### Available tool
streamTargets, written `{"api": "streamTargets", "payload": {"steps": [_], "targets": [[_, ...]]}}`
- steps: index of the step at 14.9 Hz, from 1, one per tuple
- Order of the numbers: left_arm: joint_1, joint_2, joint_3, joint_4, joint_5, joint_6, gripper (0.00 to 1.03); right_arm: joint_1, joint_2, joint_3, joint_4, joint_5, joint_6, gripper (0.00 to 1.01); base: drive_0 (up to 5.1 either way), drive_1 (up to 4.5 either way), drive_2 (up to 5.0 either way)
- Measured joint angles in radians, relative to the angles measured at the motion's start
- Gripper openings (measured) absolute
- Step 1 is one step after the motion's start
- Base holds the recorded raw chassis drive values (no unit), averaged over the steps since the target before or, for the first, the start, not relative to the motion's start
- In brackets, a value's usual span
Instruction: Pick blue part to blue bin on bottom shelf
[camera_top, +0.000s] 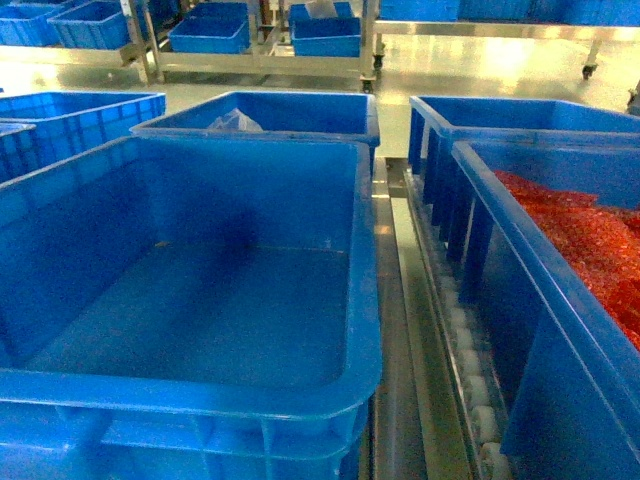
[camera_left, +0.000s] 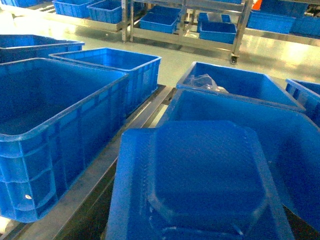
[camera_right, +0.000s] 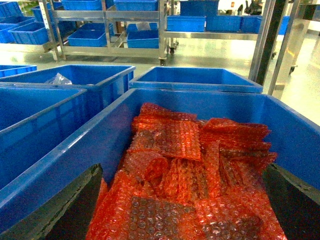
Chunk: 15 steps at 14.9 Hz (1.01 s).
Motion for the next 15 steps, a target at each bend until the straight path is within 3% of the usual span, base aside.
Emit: {"api": "streamTargets", "payload": {"steps": [15], "targets": [[0.000, 0.000, 0.000, 0.000, 0.000, 0.000, 0.43, 0.000, 0.000, 0.000, 0.000, 0.000, 0.000, 0.98, 0.0, 0.00, 0.0]]}}
